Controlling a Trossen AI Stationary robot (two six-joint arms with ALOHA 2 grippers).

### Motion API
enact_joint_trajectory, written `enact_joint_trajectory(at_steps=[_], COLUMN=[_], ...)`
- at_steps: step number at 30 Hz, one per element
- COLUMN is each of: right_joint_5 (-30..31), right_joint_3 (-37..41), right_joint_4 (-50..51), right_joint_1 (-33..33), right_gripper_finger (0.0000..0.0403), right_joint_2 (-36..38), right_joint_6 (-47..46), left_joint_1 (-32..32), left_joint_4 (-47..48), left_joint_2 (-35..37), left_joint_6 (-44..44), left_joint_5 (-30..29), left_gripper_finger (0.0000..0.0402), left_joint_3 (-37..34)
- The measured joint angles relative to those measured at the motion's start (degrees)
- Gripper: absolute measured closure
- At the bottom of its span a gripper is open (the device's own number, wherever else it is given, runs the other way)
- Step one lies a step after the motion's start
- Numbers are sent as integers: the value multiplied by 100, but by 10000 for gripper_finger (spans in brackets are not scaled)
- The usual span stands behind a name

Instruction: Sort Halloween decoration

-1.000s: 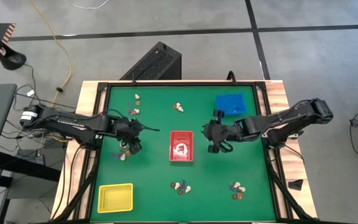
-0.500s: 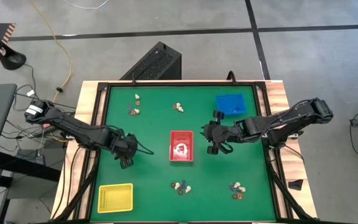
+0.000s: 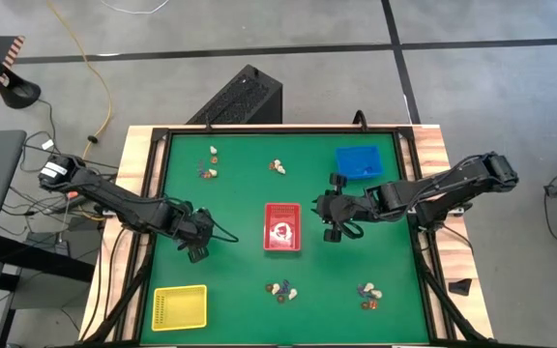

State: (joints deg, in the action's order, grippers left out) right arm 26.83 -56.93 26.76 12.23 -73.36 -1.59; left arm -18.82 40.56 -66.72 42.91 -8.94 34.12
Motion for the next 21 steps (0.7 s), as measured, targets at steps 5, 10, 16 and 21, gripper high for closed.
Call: enact_joint_trajectory(at_steps=[5, 10, 16, 21], right_joint_5=[1, 0, 0, 0], right_joint_3=[0, 0, 0, 0], right_joint_4=[0, 2, 27, 44], right_joint_1=[0, -36, -60, -74], right_gripper_finger=[278, 278, 278, 278], right_joint_2=[0, 0, 0, -2], right_joint_6=[12, 48, 65, 60], left_joint_1=[-12, -12, -14, -14], left_joint_4=[12, -117, -219, -477], left_joint_2=[0, 0, -2, -2], left_joint_6=[208, 228, 395, 304], left_joint_5=[-25, 52, 77, 77], left_gripper_finger=[239, 239, 239, 239], left_joint_3=[-122, -247, -511, -541])
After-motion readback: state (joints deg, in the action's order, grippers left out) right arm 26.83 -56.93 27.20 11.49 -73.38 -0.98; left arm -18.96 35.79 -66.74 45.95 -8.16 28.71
